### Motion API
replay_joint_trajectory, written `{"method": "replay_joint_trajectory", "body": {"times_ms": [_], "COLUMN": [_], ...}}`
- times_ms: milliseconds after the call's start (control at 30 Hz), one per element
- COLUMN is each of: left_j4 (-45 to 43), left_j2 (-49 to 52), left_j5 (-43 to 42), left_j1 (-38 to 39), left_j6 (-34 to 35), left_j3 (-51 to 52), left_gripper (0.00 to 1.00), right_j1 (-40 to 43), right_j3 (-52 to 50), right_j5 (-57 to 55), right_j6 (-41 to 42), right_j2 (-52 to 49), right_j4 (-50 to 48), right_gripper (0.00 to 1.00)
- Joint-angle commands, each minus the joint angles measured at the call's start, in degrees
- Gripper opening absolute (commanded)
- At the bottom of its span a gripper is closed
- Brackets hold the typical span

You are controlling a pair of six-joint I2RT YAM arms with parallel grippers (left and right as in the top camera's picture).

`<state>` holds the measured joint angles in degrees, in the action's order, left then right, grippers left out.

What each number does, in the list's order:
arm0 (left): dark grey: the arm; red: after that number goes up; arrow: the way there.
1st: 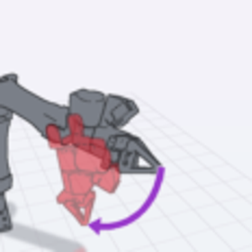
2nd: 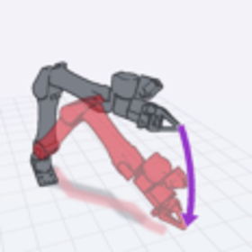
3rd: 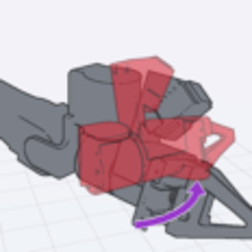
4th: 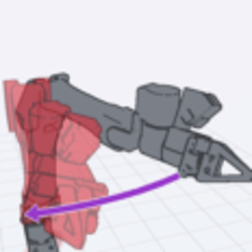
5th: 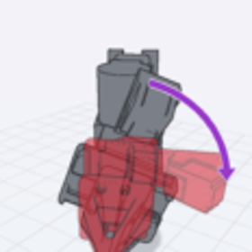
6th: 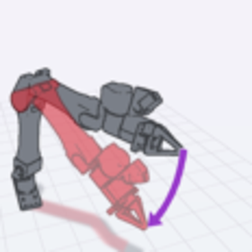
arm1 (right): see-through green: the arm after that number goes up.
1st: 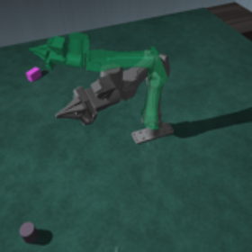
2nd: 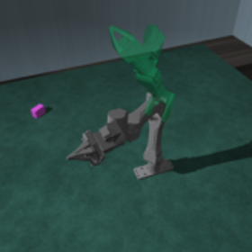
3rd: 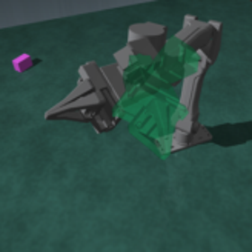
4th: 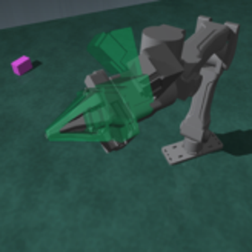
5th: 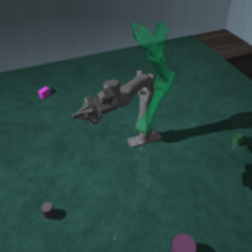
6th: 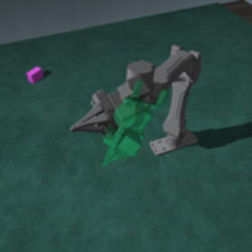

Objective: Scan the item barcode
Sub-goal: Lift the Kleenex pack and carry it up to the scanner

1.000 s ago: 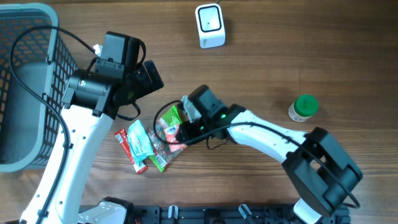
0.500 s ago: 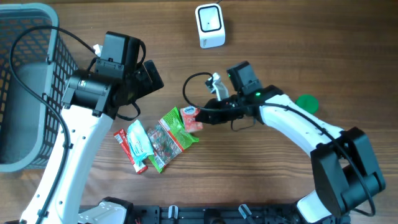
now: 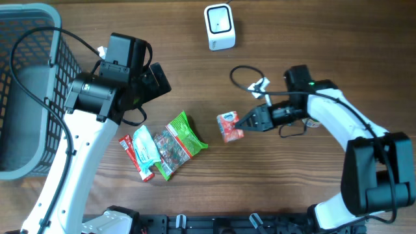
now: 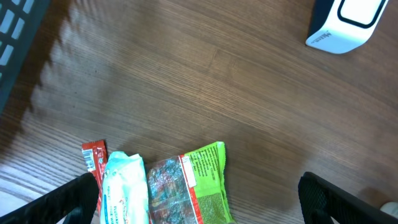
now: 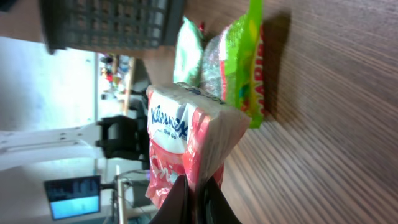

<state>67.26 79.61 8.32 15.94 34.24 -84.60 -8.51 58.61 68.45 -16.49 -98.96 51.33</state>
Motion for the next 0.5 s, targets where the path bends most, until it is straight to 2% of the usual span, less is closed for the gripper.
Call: {"method": "replay_joint_trajectory", "body": {"times_ms": [0, 100, 167, 367, 467], "left_j4": [0.0, 0.0, 0.0, 0.0, 0.0], "left_j2": [0.0, 0.0, 0.0, 0.0, 0.0], "left_j5": [0.3, 0.3, 0.3, 0.3, 0.3], "left_j1": [-0.2, -0.2, -0.2, -0.2, -0.2], "left_j6": [0.7, 0.7, 0.7, 0.7, 0.7], "left_j3": [-0.4, -0.4, -0.4, -0.4, -0.4], "left_gripper": [1.00, 1.00, 1.00, 1.00, 1.00], "right_j1": [4.6, 8.9, 11.0, 11.3, 11.5], "right_j3": [0.0, 0.0, 0.0, 0.0, 0.1], "right_j5": [11.0, 14.9, 23.1, 24.6, 24.6], "right_j6": [-13.8, -20.3, -25.5, -25.5, -24.7], "right_j2": [0.9, 0.9, 0.9, 2.0, 8.8], "right_j4": [5.4, 11.0, 14.3, 18.9, 22.5], "right_gripper": [0.04, 0.04, 0.04, 0.04, 0.04]}}
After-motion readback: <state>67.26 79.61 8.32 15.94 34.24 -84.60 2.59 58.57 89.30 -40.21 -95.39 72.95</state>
